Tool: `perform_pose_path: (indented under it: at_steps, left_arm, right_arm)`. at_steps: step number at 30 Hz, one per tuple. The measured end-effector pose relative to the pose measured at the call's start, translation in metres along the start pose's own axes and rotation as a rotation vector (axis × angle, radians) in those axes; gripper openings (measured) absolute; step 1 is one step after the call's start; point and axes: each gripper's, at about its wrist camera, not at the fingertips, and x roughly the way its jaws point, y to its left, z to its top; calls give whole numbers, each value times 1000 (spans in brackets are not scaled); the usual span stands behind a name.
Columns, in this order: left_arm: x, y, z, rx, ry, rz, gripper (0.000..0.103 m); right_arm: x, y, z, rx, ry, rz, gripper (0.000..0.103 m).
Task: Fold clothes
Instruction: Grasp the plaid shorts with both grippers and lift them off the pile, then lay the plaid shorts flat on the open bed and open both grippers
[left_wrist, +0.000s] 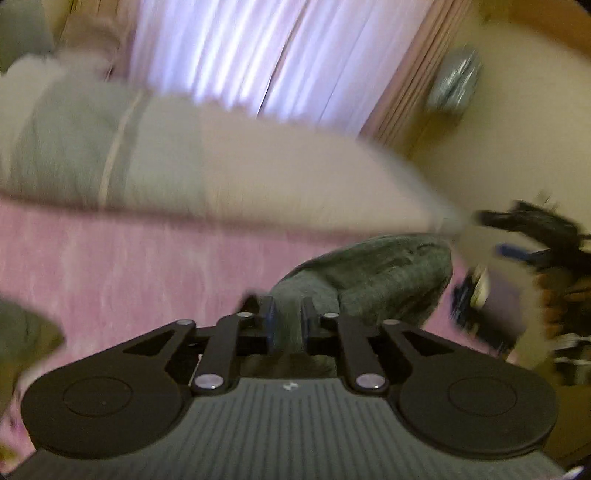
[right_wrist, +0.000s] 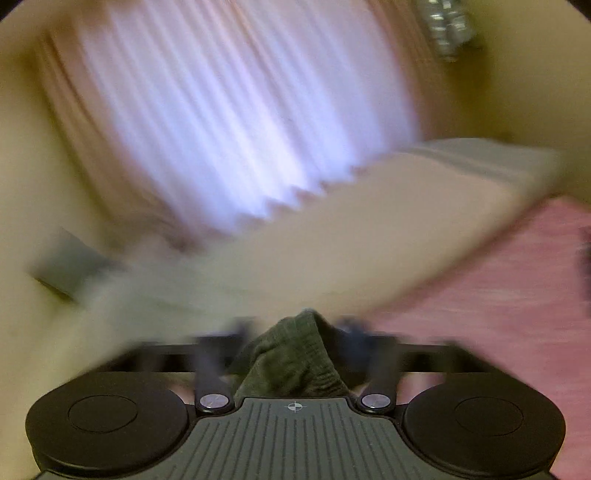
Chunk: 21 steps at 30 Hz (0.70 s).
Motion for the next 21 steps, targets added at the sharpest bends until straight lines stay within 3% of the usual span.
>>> perform_pose_path:
  at_steps: [4, 6, 9, 16, 21]
  left_arm:
    - [17, -29, -41, -53, 136, 74, 14]
    - [20, -41, -54, -68, 184, 106, 14]
    - [16, -59, -60, -39, 243, 146, 17]
    - [5, -94, -59, 140, 227, 89, 25]
    - [-24, -96, -68, 199, 207, 62, 33]
  right_arm:
    - [-17, -70, -33, -100, 196, -176, 87]
    - [-22, -94, -55, -92, 311, -207, 87]
    - [-35, -111, -81, -94, 413, -222, 87]
    - [-88, -102, -128, -34, 414, -190, 87]
    - [-109, -89, -156, 5, 445, -231, 87]
